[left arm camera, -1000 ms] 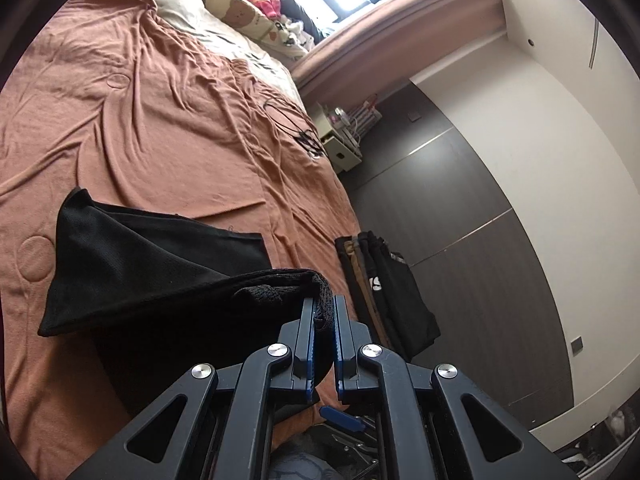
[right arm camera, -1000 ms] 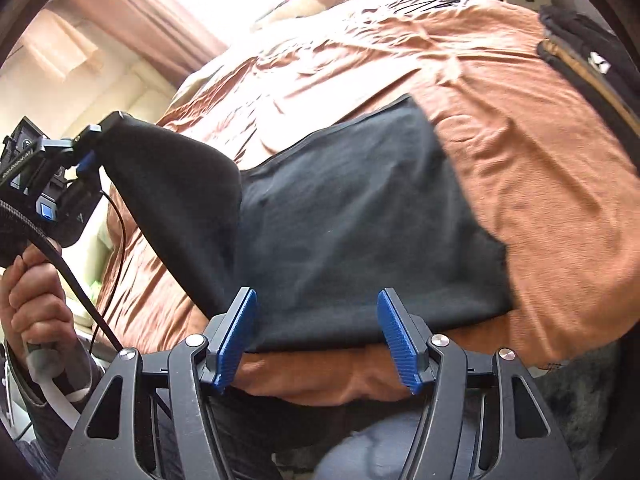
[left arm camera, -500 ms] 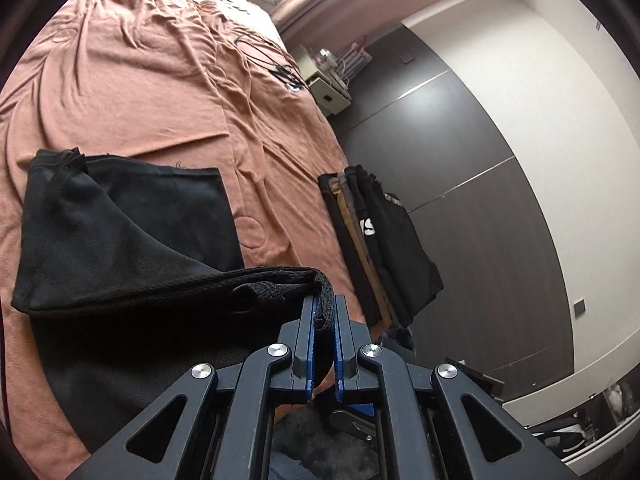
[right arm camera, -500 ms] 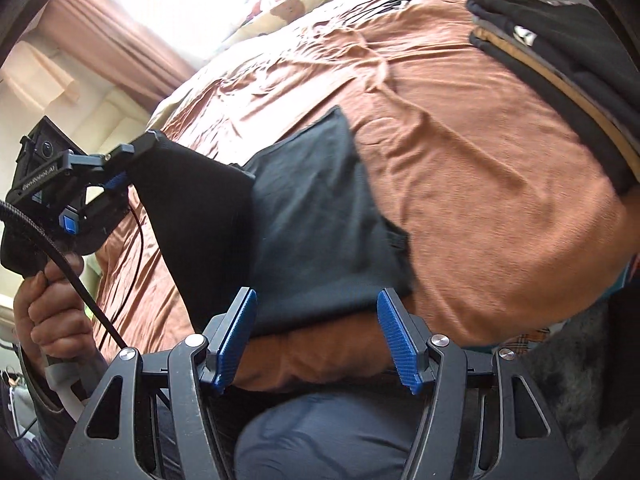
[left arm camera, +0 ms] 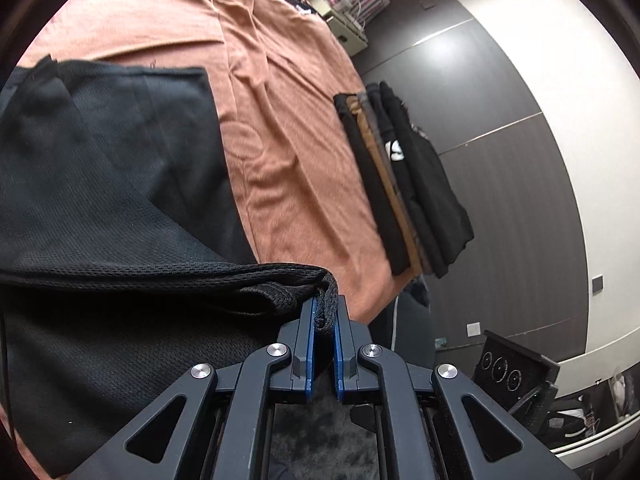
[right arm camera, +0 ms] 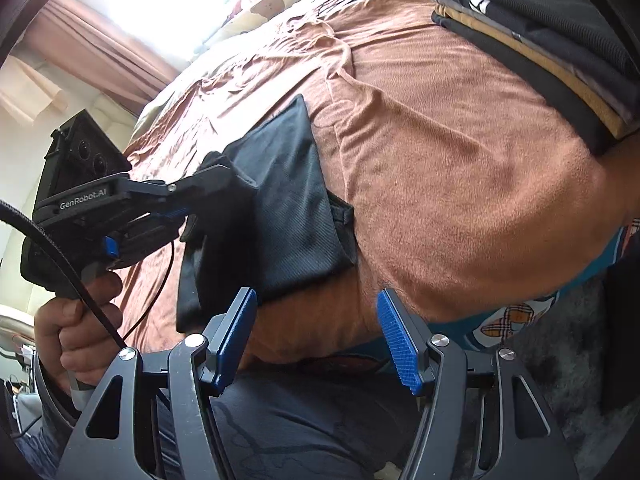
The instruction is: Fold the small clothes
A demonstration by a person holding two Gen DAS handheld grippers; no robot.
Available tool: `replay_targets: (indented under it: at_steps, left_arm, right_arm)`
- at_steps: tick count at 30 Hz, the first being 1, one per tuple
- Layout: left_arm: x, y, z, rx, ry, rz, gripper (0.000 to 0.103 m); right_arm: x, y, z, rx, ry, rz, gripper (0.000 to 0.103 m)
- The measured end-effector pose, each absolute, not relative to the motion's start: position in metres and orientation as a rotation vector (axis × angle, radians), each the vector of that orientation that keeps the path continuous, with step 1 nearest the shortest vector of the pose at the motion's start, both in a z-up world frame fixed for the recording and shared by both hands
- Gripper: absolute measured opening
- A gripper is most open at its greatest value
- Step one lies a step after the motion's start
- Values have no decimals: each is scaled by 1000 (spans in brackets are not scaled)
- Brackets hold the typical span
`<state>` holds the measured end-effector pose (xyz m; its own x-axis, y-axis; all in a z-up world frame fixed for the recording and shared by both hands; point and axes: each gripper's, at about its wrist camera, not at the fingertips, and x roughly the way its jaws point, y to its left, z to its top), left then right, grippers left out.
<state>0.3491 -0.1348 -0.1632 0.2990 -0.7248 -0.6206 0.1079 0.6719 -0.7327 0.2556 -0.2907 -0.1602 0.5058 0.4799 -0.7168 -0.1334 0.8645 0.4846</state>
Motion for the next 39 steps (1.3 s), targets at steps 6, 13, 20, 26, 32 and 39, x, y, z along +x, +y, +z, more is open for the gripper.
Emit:
replay_targets:
  at_steps: [6, 13, 20, 26, 32, 39]
  left_arm:
    - [352, -147, -188, -646, 1237, -602, 29]
    - [351, -123, -179, -660, 1191, -558, 74]
    - [345, -83, -180, -673, 1188, -446, 74]
    - [335, -47, -175, -682, 1172, -387, 74]
    - [322, -5, -158, -635, 1133, -313, 74]
    - [300, 40, -165, -646, 1098, -228, 74]
  right_arm:
    - [261, -288, -170, 402, 996, 383, 61]
    - [268, -281, -179, 397, 1003, 395, 61]
    - [280, -269, -178, 347, 971, 387, 60]
    - [295, -250, -183, 250, 979, 385, 33]
    - [297, -243, -181, 182, 971, 362, 3]
    - [294, -246, -180, 164, 1009, 340, 3]
